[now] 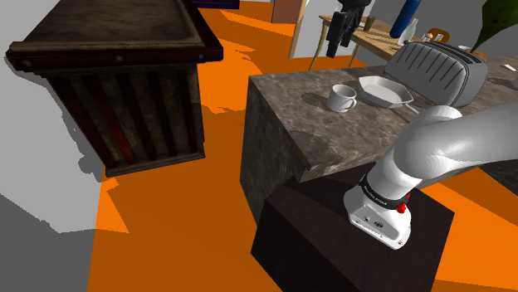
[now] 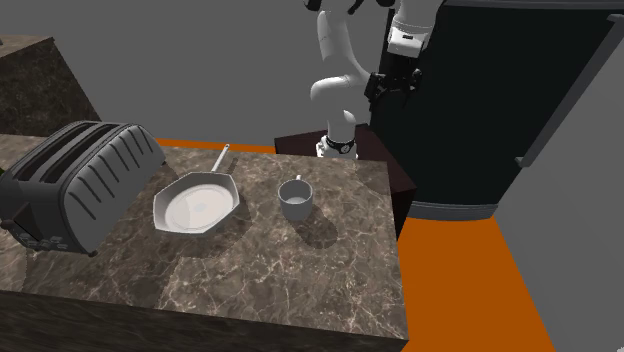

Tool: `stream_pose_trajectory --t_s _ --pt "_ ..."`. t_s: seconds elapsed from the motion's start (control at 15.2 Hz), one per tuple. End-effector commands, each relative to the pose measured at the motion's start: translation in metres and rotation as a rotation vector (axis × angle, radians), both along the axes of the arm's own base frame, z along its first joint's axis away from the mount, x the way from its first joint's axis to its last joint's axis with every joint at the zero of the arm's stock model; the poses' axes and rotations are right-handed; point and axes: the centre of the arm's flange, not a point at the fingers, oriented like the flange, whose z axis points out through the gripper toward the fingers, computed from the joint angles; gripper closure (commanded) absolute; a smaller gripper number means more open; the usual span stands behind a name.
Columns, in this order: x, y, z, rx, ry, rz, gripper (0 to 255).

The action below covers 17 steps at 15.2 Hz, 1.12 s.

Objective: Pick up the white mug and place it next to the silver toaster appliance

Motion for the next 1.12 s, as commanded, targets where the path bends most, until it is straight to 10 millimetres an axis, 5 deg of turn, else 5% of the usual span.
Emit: stream_pose_trajectory --t_s 0.0,1.06 --pt "0.0 0.0 0.0 0.0 0.0 0.0 0" --pt "0.007 -0.154 -0.148 0.02 0.011 0.05 0"
